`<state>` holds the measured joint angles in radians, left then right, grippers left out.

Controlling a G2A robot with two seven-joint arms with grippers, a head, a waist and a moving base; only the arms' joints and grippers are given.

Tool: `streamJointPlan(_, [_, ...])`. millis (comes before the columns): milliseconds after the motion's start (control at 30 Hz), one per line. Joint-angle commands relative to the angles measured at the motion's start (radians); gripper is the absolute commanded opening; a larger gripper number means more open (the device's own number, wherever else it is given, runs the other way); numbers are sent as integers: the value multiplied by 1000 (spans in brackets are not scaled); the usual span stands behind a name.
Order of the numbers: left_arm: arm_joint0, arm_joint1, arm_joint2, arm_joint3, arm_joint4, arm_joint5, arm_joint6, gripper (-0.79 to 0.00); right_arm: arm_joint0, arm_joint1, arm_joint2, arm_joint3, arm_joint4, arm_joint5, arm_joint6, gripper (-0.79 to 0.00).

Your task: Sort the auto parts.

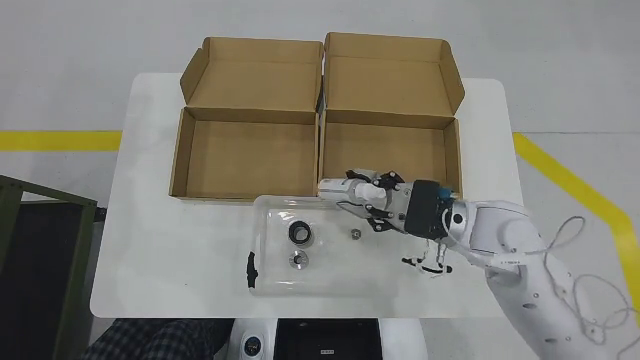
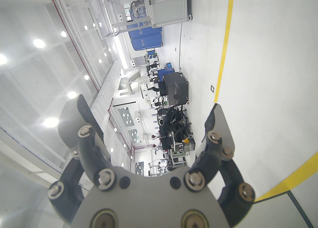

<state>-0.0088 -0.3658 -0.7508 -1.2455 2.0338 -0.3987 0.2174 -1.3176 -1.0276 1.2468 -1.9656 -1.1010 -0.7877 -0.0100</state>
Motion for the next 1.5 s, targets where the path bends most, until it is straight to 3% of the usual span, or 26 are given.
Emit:
streamJointPlan(0, [0, 0, 0, 0, 0, 0, 0, 0, -24, 3, 32, 2, -1, 15, -27, -785])
streamJointPlan(333, [0, 0, 0, 0, 0, 0, 0, 0, -136, 16, 168, -31, -16, 45, -87, -785])
streamJointPlan(667, [0, 0, 0, 0, 0, 0, 0, 0, -137, 17, 179, -25, -36, 39, -56, -785])
streamJointPlan(967, [0, 0, 0, 0, 0, 0, 0, 0, -7, 11, 89, 44, -80, 5, 56, -785])
streamJointPlan(1467, [0, 0, 0, 0, 0, 0, 0, 0, 256, -30, -112, 306, -85, 36, 148, -785])
